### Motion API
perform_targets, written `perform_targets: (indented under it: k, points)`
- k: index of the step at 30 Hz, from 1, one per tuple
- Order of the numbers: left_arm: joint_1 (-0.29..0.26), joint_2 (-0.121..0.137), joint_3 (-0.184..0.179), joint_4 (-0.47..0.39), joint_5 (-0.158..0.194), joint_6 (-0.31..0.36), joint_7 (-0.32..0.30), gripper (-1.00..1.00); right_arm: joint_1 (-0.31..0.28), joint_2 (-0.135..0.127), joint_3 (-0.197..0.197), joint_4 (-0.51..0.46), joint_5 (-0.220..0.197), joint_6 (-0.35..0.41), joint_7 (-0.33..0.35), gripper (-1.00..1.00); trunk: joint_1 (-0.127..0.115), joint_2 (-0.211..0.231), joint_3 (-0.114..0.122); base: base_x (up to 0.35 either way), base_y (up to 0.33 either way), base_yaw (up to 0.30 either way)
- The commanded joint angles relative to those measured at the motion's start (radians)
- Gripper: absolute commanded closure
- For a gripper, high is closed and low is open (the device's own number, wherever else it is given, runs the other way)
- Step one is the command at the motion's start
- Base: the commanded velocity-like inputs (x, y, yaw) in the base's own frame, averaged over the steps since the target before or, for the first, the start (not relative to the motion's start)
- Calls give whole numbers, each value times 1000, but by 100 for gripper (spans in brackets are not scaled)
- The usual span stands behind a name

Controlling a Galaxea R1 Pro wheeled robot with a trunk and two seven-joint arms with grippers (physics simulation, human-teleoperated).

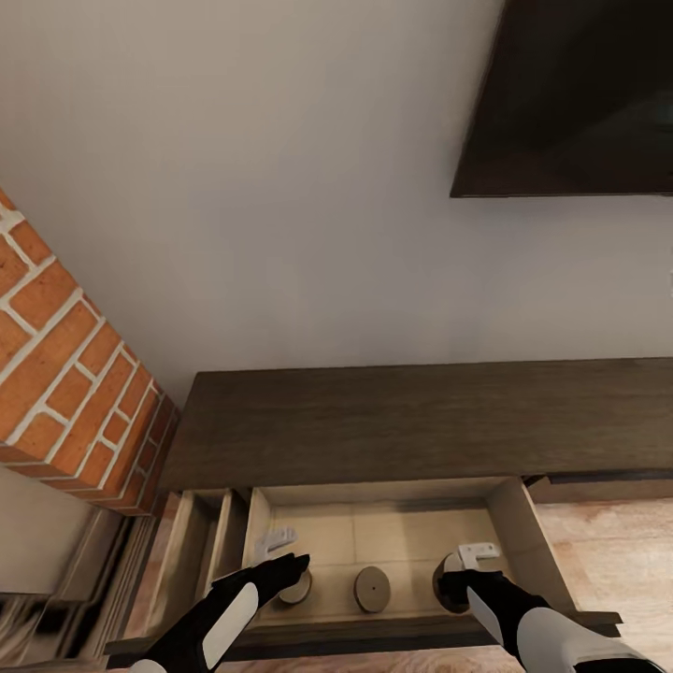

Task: Place each of the two pumpkins and all three candles from the living room inside a cabinet in the living room (use any cabinet), then make sure every cabinet is closed, and position the cauldron so it is next to a table in the living room.

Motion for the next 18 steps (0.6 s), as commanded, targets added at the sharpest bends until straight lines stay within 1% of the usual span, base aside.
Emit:
perform_targets:
  k: [1,9,11,13,15,18]
  points:
    - [0,0,0,0,0,0,0,-100,0,0,1,-1,0,-1,-1,100,0,0,0,0,0,-14]
    - [0,0,-1,0,0,-1,0,-100,0,1,2,-9,2,-7,0,100,0,0,0,0,0,-2]
    - [0,0,-2,0,0,-1,0,-100,0,4,3,-55,3,-3,-3,100,0,0,0,0,0,0]
    - [0,0,-2,0,0,-2,0,-100,0,6,5,-74,3,0,-3,100,0,0,0,0,0,0]
    - [0,-1,-2,0,0,-2,0,-100,0,22,7,-85,5,1,-6,100,0,0,0,0,0,0]
    - [0,0,-1,0,0,-2,0,-100,0,30,7,-90,5,1,-25,100,0,0,0,0,0,0]
